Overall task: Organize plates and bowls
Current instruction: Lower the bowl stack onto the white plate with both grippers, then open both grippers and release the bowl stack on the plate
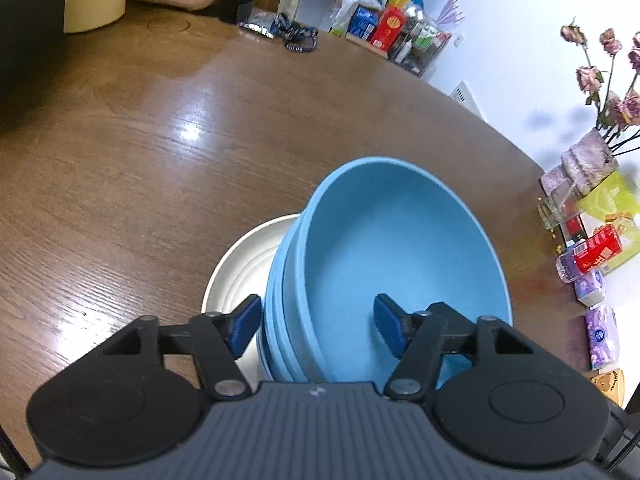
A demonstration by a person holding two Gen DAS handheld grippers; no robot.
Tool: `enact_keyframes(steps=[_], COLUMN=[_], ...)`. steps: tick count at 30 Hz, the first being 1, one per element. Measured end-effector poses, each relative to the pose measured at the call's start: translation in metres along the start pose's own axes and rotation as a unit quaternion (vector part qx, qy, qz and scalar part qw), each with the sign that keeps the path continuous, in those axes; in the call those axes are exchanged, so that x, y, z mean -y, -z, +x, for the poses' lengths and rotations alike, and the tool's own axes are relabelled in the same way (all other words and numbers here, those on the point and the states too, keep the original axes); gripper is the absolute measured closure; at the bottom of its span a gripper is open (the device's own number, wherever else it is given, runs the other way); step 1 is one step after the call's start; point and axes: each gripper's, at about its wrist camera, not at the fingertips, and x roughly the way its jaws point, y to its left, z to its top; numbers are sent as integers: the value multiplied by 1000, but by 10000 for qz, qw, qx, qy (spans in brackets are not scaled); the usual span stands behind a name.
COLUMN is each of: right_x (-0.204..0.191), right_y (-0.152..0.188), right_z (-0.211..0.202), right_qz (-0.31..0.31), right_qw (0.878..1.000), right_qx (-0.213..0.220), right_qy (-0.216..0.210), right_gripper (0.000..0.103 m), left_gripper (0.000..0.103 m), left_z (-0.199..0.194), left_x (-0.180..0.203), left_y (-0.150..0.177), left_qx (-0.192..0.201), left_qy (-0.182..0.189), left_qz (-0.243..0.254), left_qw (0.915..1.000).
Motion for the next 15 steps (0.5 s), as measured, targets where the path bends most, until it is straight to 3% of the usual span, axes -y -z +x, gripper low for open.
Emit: enact_keyframes(steps=[1, 9, 11, 13, 15], right_x=[0, 2, 3, 3, 3], right_y=[0, 3, 7, 12, 18], right_z=[-3, -28, -37, -48, -60], right_qz=[-3, -232, -351, -500, -695], right_qw=[10000, 9987, 9975, 9955, 9919], right_qx=[50, 448, 594, 783, 1030], right_qy=[-19, -86, -142, -207, -269], right_gripper=[53, 35, 27, 12, 6], left_gripper=[30, 13, 7, 2, 0], left_z=[-3, -28, -36, -46, -57], left_x=[1, -1, -5, -7, -10], left_y=[0, 7, 12, 18, 27], left_qx=[53, 537, 733, 954, 1235], left_qy=[-12, -209, -240, -266, -316], left_qz=[30, 180, 236, 291, 356], left_qw=[10000, 9982, 9967, 9947, 9912])
